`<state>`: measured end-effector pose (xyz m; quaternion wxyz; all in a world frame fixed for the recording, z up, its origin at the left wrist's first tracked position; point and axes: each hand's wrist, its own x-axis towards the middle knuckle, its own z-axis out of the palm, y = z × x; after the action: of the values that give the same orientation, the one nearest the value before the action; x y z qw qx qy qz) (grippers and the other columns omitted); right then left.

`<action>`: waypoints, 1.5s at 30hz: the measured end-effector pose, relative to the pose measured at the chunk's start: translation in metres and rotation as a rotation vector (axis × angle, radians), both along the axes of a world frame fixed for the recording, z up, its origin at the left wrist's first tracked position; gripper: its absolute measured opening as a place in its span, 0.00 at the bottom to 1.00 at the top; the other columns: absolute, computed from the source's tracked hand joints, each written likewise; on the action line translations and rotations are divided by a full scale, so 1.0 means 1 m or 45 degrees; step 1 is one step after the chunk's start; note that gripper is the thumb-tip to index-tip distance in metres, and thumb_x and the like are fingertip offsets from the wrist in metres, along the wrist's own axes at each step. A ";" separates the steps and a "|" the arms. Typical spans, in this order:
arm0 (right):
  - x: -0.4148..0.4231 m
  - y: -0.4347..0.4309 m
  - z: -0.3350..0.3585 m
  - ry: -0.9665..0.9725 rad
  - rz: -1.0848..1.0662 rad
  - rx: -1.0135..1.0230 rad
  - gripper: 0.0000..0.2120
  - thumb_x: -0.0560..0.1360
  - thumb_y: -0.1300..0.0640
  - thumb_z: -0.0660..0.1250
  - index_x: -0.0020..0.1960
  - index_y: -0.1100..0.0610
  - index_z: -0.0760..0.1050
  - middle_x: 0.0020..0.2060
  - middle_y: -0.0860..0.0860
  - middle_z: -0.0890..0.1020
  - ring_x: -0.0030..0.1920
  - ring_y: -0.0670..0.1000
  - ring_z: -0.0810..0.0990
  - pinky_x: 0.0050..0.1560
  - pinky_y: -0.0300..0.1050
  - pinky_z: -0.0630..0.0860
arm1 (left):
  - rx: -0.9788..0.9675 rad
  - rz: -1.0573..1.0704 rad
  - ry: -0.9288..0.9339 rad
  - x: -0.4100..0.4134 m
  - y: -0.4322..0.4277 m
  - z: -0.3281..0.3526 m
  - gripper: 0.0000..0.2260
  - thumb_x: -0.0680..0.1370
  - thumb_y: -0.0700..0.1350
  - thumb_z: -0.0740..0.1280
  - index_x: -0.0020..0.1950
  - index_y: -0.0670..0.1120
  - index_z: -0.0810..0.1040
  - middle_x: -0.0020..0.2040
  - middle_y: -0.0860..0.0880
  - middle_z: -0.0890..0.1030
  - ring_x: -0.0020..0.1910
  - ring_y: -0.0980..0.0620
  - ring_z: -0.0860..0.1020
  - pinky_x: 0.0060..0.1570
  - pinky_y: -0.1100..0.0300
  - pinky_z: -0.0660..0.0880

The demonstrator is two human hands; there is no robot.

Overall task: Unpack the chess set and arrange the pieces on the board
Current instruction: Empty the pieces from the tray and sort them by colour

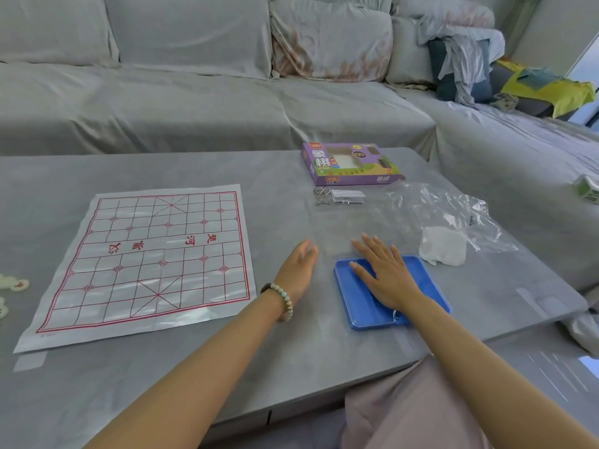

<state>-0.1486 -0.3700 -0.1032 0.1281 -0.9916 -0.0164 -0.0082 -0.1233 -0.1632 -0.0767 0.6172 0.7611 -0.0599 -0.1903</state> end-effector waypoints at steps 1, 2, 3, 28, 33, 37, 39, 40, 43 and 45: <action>0.001 0.001 0.001 -0.004 0.006 -0.004 0.26 0.79 0.41 0.49 0.76 0.45 0.50 0.76 0.44 0.50 0.76 0.44 0.43 0.73 0.44 0.35 | 0.034 0.022 -0.072 0.000 0.013 0.001 0.21 0.82 0.50 0.51 0.74 0.48 0.58 0.74 0.50 0.61 0.72 0.51 0.61 0.72 0.56 0.55; 0.001 0.003 0.002 -0.015 0.016 -0.013 0.26 0.79 0.42 0.49 0.76 0.45 0.51 0.76 0.44 0.51 0.76 0.44 0.44 0.73 0.44 0.35 | 0.071 0.042 -0.141 -0.001 0.028 0.002 0.20 0.82 0.50 0.51 0.74 0.49 0.59 0.74 0.51 0.61 0.72 0.52 0.60 0.70 0.61 0.55; 0.002 0.006 0.004 -0.032 0.035 -0.017 0.26 0.80 0.42 0.49 0.76 0.46 0.52 0.76 0.44 0.51 0.76 0.44 0.44 0.73 0.43 0.35 | 0.107 0.055 -0.203 -0.002 0.044 0.003 0.20 0.82 0.50 0.52 0.74 0.50 0.60 0.74 0.52 0.61 0.72 0.53 0.60 0.67 0.64 0.55; 0.031 0.256 -0.021 0.123 0.470 0.099 0.26 0.81 0.43 0.48 0.76 0.47 0.48 0.77 0.45 0.47 0.76 0.47 0.42 0.74 0.45 0.40 | 1.326 0.109 -0.365 -0.021 0.247 -0.046 0.24 0.81 0.56 0.44 0.76 0.53 0.44 0.77 0.50 0.42 0.75 0.47 0.39 0.72 0.50 0.37; 0.026 0.298 0.002 0.051 0.511 0.240 0.24 0.80 0.44 0.52 0.75 0.45 0.53 0.76 0.43 0.52 0.76 0.45 0.48 0.73 0.42 0.42 | 1.086 0.261 -0.518 -0.030 0.295 -0.024 0.23 0.81 0.55 0.50 0.76 0.52 0.52 0.77 0.52 0.48 0.76 0.51 0.43 0.73 0.56 0.42; 0.009 0.364 0.014 -0.021 0.696 0.431 0.22 0.79 0.44 0.57 0.72 0.45 0.61 0.73 0.42 0.62 0.73 0.44 0.57 0.70 0.35 0.48 | 0.952 0.455 -0.610 -0.055 0.363 -0.009 0.23 0.78 0.55 0.59 0.72 0.51 0.63 0.74 0.51 0.61 0.74 0.50 0.56 0.72 0.54 0.56; -0.001 0.398 0.012 -0.027 0.807 0.510 0.21 0.78 0.46 0.60 0.69 0.46 0.66 0.68 0.43 0.68 0.69 0.44 0.64 0.67 0.33 0.53 | 0.916 0.562 -0.628 -0.072 0.397 -0.008 0.22 0.76 0.53 0.65 0.69 0.50 0.68 0.70 0.51 0.66 0.70 0.51 0.63 0.68 0.56 0.62; -0.006 0.415 0.010 -0.028 0.857 0.522 0.20 0.77 0.47 0.62 0.68 0.47 0.68 0.66 0.44 0.71 0.67 0.45 0.66 0.65 0.33 0.55 | 0.931 0.601 -0.624 -0.080 0.411 -0.008 0.22 0.75 0.51 0.67 0.68 0.50 0.70 0.69 0.51 0.68 0.68 0.51 0.65 0.66 0.57 0.63; -0.014 0.455 0.002 -0.090 0.935 0.523 0.18 0.75 0.48 0.65 0.63 0.51 0.75 0.56 0.48 0.77 0.57 0.48 0.73 0.55 0.36 0.61 | 0.994 0.625 -0.591 -0.103 0.442 -0.015 0.22 0.72 0.54 0.70 0.63 0.50 0.74 0.62 0.53 0.72 0.61 0.54 0.69 0.61 0.58 0.68; -0.015 0.473 -0.004 -0.093 0.944 0.499 0.18 0.73 0.49 0.66 0.60 0.53 0.77 0.53 0.50 0.78 0.53 0.51 0.75 0.52 0.39 0.63 | 1.001 0.617 -0.552 -0.112 0.455 -0.021 0.26 0.69 0.63 0.66 0.62 0.52 0.74 0.60 0.55 0.71 0.59 0.57 0.68 0.60 0.60 0.67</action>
<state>-0.1638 0.1027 -0.1068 0.3081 -0.8744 -0.3748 0.0004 -0.2356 0.2914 -0.0979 0.2839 0.9498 0.0678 0.1125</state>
